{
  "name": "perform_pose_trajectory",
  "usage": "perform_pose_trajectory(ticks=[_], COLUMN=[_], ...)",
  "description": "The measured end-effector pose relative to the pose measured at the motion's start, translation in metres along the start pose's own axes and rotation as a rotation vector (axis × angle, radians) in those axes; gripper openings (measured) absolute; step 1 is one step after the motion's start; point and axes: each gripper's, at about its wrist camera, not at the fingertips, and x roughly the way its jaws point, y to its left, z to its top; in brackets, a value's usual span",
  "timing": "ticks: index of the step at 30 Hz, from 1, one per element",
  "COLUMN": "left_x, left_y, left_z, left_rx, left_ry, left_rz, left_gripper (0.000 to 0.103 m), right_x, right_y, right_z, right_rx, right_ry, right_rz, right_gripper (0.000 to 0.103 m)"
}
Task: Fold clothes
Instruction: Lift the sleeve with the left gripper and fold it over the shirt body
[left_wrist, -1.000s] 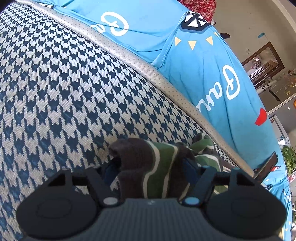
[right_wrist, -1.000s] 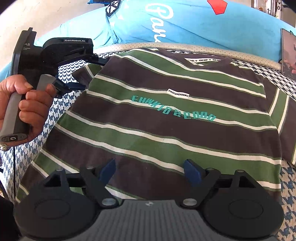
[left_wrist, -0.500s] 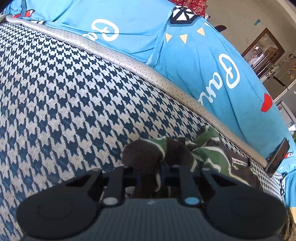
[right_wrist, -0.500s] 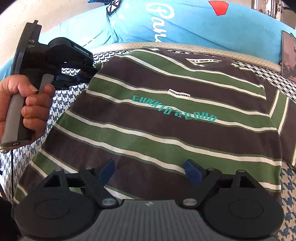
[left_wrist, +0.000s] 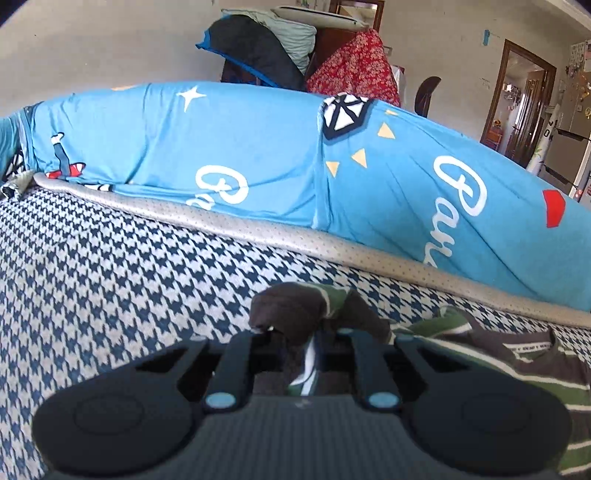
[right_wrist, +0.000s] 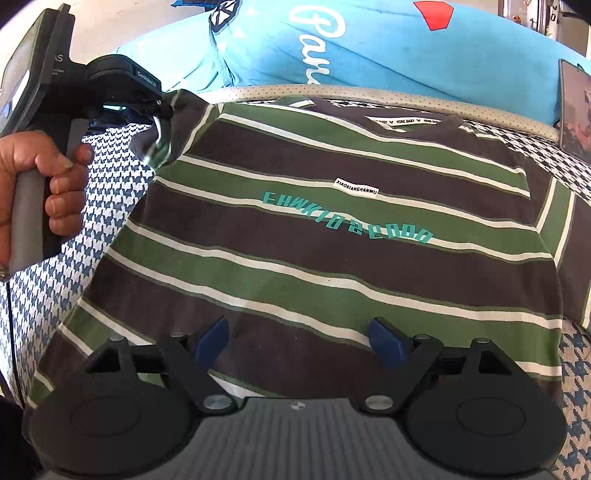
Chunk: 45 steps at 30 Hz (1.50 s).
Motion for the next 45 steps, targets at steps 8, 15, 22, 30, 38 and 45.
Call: perform_pose_trajectory(ticks=[8,15,22,30,38,45], left_x=[0.003,0.015,0.01,0.017,0.03,0.04], left_y=[0.034,0.063,0.063,0.066,0.059,0.049], left_z=[0.017,0.015,0.011,0.004,-0.003,-0.012], left_rx=[-0.042,-0.154,-0.221,-0.248,-0.23,-0.221], left_ry=[-0.04,0.066,0.084,0.109,0.128,0.177], left_rz=[0.213,0.171,0.006,-0.07,-0.101,-0.12], left_gripper=[0.007,0.009,0.022,0.048,0.068,0.048], right_x=[0.002,0.003,0.005,0.007,0.007,0.008], right_y=[0.003,0.006,0.009,0.012,0.015,0.017], right_z=[0.0,0.0,0.0,0.0,-0.002,-0.002], right_rx=[-0.011,-0.022,-0.04,-0.063,-0.081,-0.086], right_ry=[0.0,0.001,0.003,0.005,0.004,0.003], right_rz=[-0.004,-0.01,-0.015,-0.028,-0.039,-0.044], right_gripper=[0.084,0.085,0.088,0.09,0.09,0.092])
